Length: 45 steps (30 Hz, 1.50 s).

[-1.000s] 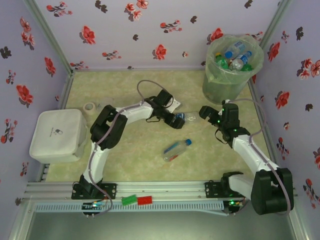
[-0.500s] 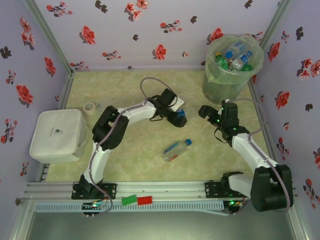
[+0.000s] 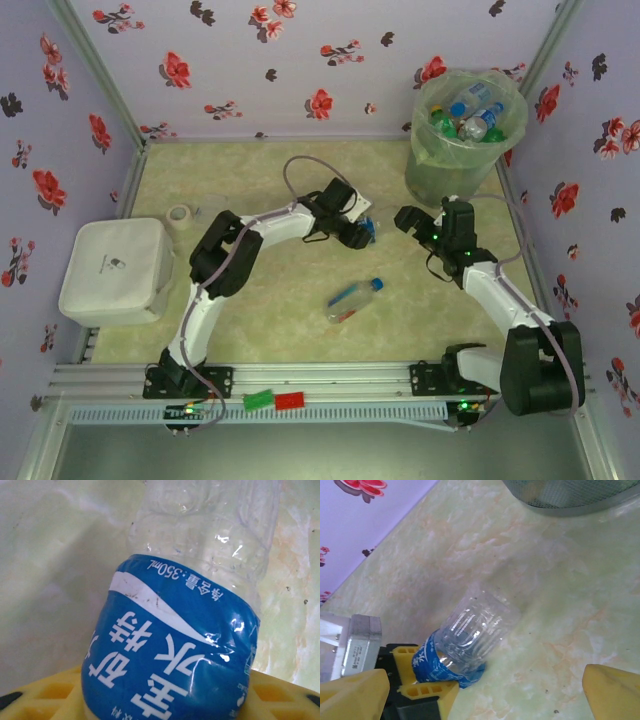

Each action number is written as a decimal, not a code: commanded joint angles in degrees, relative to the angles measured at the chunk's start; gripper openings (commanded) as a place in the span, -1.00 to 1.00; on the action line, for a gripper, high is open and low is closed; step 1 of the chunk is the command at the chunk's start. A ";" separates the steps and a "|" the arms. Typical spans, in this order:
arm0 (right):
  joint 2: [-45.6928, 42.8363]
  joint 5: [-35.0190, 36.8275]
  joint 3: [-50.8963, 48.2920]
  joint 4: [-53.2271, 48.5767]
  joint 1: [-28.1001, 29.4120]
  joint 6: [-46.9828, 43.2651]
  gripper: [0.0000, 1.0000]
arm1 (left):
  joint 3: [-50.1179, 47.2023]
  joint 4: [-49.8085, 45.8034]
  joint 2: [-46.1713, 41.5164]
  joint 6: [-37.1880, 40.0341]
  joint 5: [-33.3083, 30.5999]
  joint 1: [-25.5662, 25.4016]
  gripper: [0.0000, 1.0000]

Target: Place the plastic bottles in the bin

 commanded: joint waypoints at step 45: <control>7.41 -8.39 7.76 23.43 14.54 5.39 -0.10 | -37.21 45.88 -34.19 -28.33 13.52 1.07 0.30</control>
